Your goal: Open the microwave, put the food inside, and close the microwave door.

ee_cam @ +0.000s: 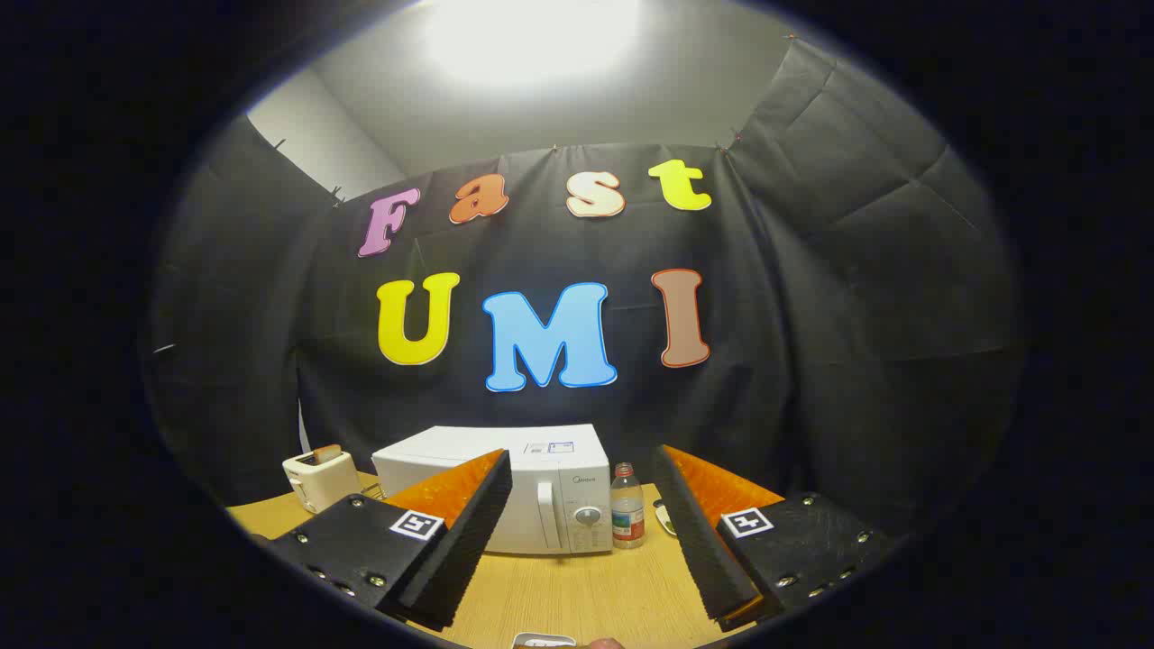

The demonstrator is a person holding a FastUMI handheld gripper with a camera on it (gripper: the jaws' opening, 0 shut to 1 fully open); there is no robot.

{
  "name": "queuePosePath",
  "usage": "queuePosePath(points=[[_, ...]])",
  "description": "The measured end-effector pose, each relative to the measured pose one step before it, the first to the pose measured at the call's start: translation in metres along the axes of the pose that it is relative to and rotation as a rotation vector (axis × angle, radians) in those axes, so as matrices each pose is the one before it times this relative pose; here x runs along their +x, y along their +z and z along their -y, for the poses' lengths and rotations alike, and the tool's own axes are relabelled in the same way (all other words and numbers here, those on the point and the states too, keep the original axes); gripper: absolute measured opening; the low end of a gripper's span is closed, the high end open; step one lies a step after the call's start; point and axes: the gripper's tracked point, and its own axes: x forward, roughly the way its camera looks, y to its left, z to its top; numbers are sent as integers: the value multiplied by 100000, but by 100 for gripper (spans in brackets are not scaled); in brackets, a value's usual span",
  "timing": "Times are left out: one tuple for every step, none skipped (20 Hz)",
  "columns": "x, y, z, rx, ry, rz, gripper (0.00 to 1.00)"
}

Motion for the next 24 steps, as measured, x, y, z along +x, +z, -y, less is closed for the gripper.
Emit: queuePosePath(points=[[97, 63, -49, 64, 177, 144, 96], [110, -110, -96, -22, 542, -339, 96], [94, -15, -227, -223, 681, -275, 96], [264, 101, -28, -281, 241, 103, 96], [162, 236, -110, -114, 335, 391, 96], [125, 96, -253, 40, 673, 368, 96], [167, 167, -275, -91, 592, 333, 96], [116, 0, -170, -232, 465, 173, 96], [113, 34, -197, -123, 516, 183, 96], [71, 92, -317, -138, 810, 235, 96], [42, 58, -216, -265, 513, 259, 96], [4, -129, -112, -644, 376, 237, 96], [37, -55, -130, -808, 92, 329, 96], [103, -165, -51, -465, -103, -132, 96], [56, -235, -131, 54, 225, -619, 96], [-13, -242, -178, 316, 195, -491, 96], [74, -95, -36, 244, -70, -307, 96], [144, -292, 22, 173, -100, -403, 96], [123, -282, 7, 356, -191, -533, 96], [185, -366, -14, 471, -121, -639, 96], [230, -383, -22, 468, -102, -868, 96], [291, -422, -76, 374, 113, -925, 96], [409, -351, -115, 95, 337, -926, 96], [537, -400, -64, -237, 210, -726, 96]])
